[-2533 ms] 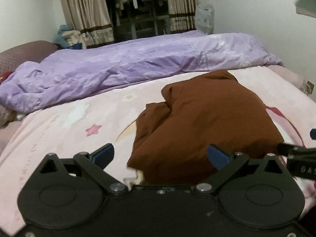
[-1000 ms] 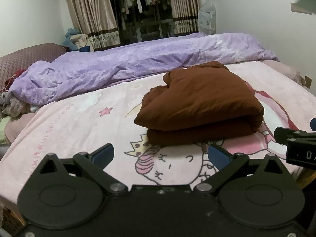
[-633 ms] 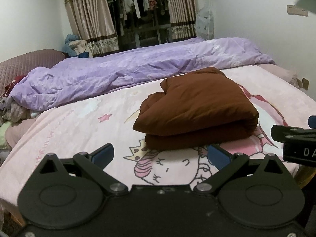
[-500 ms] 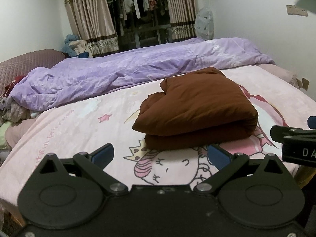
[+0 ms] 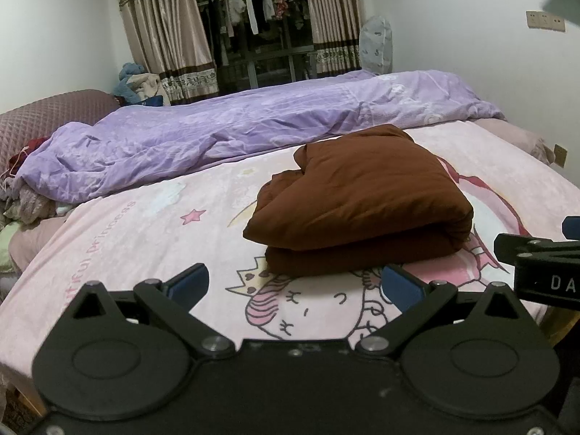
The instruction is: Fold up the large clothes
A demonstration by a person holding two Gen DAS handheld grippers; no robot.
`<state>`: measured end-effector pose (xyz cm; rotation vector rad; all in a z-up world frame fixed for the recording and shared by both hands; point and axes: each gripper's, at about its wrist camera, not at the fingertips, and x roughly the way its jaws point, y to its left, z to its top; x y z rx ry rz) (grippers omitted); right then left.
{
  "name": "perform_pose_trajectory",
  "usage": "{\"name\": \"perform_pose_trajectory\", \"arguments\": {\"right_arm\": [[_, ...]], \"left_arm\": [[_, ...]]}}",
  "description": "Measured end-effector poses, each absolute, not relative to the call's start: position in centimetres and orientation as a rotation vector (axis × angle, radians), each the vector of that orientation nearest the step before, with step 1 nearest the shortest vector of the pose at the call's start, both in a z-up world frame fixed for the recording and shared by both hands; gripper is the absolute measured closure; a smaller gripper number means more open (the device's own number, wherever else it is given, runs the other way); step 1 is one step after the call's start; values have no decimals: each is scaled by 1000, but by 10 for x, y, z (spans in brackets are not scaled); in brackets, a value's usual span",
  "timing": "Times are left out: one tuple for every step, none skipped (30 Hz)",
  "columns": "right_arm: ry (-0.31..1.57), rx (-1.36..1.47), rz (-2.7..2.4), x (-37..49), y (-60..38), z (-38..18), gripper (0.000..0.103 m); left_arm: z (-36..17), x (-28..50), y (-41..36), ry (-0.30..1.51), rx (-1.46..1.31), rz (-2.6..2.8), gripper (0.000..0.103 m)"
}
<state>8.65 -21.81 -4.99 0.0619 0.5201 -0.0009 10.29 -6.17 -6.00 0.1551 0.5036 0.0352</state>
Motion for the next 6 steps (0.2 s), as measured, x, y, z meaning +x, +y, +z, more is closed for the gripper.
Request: {"name": "perform_pose_trajectory", "arguments": {"right_arm": [[519,62,-1,86,-218,-50,7],[520,61,0,86,-218,-50,7],[521,60,-1,86,-218,-50,7],[522,60,0,86,-218,-50,7],[523,60,2,87,-218,-51,7],[523,59,3,86,-218,-51,7]], "left_arm": [[-60,103,-62,502,156,36,0],[-60,103,-63,500,160,40,0],[-61,102,-64,492,170,52,0],[-61,101,-65,478,177,67,0],[-61,100,-65,462,181,84,0],[-60,99,-64,454,182,91,0]]}}
